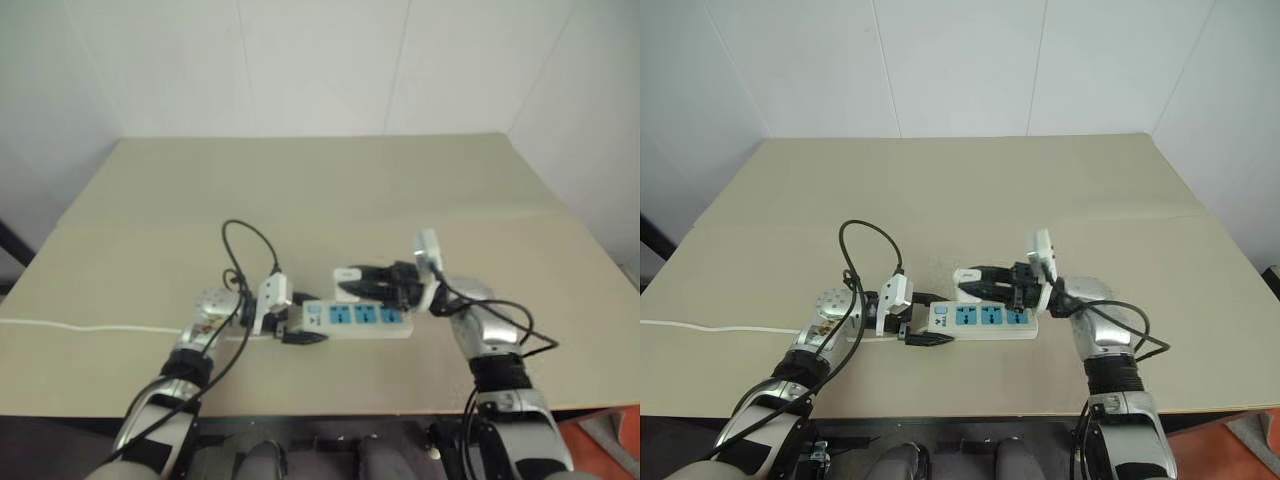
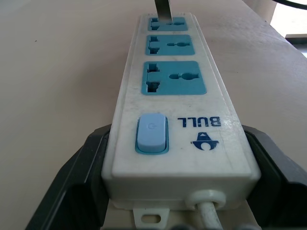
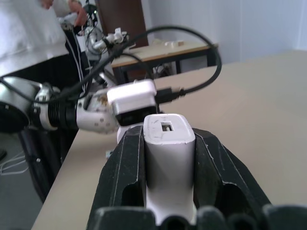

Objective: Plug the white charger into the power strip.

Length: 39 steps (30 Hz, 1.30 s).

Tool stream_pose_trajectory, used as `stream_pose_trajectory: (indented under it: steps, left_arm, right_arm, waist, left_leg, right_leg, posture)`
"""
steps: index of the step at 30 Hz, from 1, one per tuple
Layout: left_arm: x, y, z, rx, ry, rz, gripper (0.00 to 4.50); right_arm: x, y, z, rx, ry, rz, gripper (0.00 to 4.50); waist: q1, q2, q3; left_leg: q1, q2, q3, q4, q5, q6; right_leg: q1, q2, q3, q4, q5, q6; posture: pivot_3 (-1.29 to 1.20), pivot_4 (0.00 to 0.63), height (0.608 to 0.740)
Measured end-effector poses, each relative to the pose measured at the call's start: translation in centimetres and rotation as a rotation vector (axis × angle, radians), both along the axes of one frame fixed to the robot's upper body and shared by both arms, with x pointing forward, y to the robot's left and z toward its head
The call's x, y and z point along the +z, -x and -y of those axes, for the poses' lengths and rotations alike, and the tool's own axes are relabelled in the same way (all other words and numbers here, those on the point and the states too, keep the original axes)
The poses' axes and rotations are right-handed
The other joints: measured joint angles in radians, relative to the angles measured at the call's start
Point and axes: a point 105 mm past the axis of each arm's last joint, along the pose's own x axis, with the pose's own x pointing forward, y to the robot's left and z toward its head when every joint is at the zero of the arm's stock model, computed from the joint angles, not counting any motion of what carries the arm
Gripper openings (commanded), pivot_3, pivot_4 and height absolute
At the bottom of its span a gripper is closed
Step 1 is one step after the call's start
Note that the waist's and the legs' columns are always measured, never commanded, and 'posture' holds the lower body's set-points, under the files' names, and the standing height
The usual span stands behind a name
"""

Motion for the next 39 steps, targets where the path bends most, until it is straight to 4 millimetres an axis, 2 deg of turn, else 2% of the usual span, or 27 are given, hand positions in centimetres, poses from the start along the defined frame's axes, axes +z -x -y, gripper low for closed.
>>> stream_pose_trajectory:
  steps: [3, 8, 13, 39]
  left_arm:
    - [0.0, 0.0, 0.0, 0.000, -0.001, -0.001, 3.30]
    - [0.0, 0.0, -0.1, 0.006, -0.001, -0.014, 3.30]
    - [0.0, 0.0, 0.0, 0.006, 0.001, -0.014, 3.30]
    - [0.0, 0.0, -0.1, 0.009, 0.005, -0.033, 3.30]
  right_arm:
    - [-1.1, -0.4, 0.0, 0.007, 0.022, -0.021, 1.09]
    - [-0.2, -1.4, -0.3, 0.008, 0.018, 0.025, 1.09]
    - [-0.8, -1.9, -0.1, -0.009, 0.020, 0.017, 1.09]
    - [-1.4, -1.2, -0.7, 0.014, 0.032, 0.025, 1.09]
  waist:
    - [-0.001, 0.000, 0.000]
    - [-0.001, 0.000, 0.000]
    - [0.000, 0.000, 0.000]
    - [0.000, 0.000, 0.000]
  left_leg:
    - [0.000, 0.000, 0.000, 0.000, 0.000, 0.000]
    - [0.000, 0.000, 0.000, 0.000, 0.000, 0.000]
    - [0.000, 0.000, 0.000, 0.000, 0.000, 0.000]
    - [0.000, 0.000, 0.000, -0.001, 0.000, 0.000]
  right_leg:
    - [0.000, 0.000, 0.000, 0.000, 0.000, -0.001]
    - [0.000, 0.000, 0.000, 0.000, 0.000, -0.001]
    - [0.000, 0.000, 0.000, -0.001, 0.001, -0.002]
    - [0.000, 0.000, 0.000, -0.001, 0.000, 0.000]
  posture:
    - [0.00, 0.150, 0.740]
    - [0.00, 0.150, 0.740]
    - [0.00, 0.150, 0.740]
    - [0.00, 0.150, 0.740]
